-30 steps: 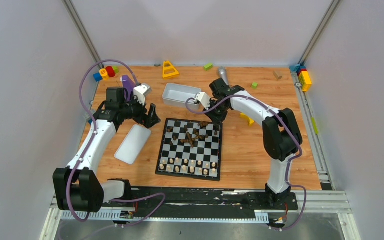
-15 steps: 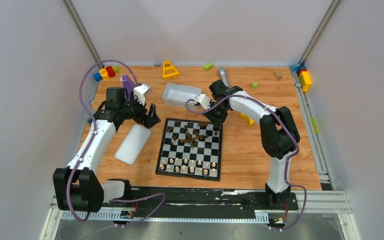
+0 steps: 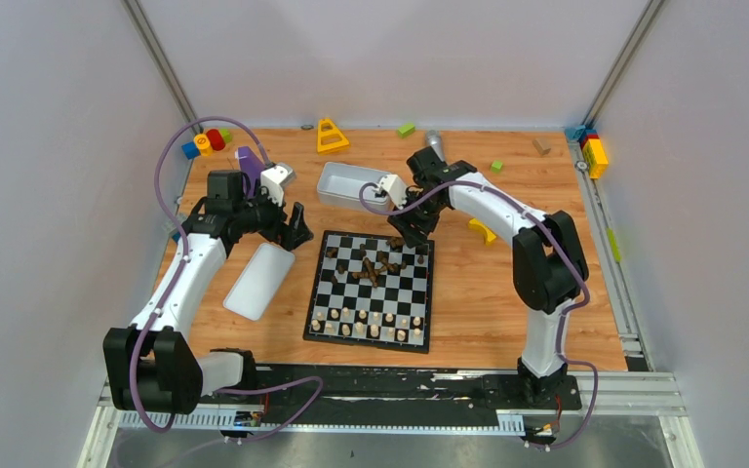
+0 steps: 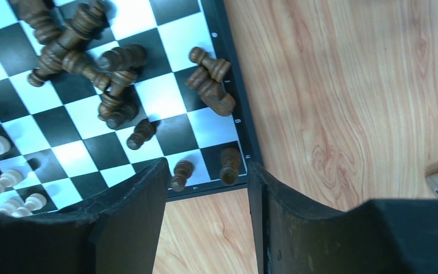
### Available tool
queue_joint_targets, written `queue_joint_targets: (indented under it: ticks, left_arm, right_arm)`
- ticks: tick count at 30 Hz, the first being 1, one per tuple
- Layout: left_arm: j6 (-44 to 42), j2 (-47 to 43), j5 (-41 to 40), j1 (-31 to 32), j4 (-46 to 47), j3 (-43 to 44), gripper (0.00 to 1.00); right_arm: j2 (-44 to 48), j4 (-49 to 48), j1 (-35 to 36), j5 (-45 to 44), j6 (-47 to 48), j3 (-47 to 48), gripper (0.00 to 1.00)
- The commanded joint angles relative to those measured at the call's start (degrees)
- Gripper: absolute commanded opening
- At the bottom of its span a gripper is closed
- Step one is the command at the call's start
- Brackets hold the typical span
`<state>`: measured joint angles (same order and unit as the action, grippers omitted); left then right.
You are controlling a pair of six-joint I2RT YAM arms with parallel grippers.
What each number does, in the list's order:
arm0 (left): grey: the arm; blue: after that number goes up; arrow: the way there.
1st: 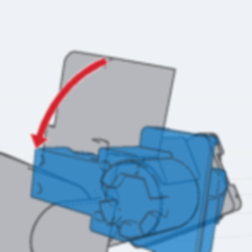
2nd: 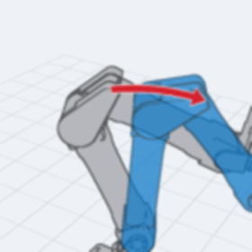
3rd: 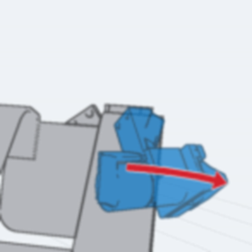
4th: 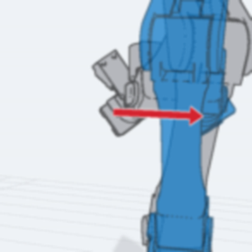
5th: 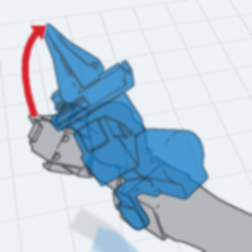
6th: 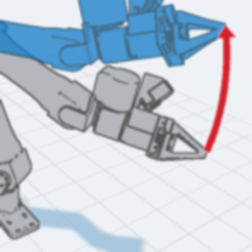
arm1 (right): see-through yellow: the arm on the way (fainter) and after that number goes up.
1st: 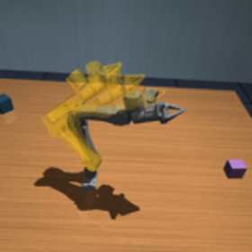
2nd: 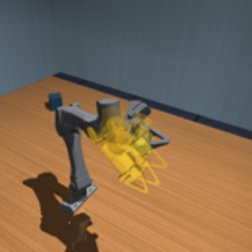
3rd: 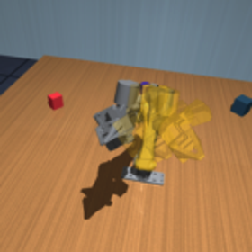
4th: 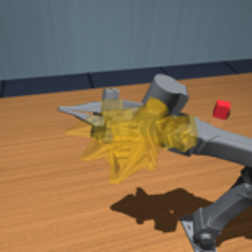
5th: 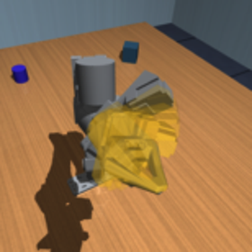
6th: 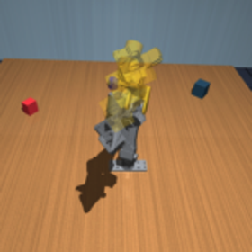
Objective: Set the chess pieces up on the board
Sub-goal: Place the chess piece on the chessboard, then adjust the chess piece on the chessboard.
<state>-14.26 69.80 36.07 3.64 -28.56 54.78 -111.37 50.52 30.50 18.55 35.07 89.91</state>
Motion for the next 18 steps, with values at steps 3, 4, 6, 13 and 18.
queue_joint_targets:
  ticks: [3,4,6,13,18]
  left_arm:
    - [-0.44,-1.74,-0.10,0.08,0.73,0.95,1.00]
    - [-0.22,-1.80,-0.52,0.11,0.73,1.05,1.00]
    - [-0.08,-2.02,-1.07,0.02,0.78,1.18,1.00]
    - [0.11,-1.98,-1.40,0.01,0.72,1.20,1.00]
    - [0.17,-1.69,-1.39,0.04,0.86,1.27,1.00]
  right_arm:
    - [2.52,1.00,2.76,4.13,0.51,-0.49,0.52]
    - [2.22,1.03,3.07,4.29,0.60,-0.82,0.52]
    - [1.58,0.99,3.51,4.50,0.64,-1.16,0.51]
    - [-0.03,0.96,4.54,4.94,0.75,-2.16,0.48]
    - [-0.64,0.97,5.00,3.89,1.01,-3.09,0.42]
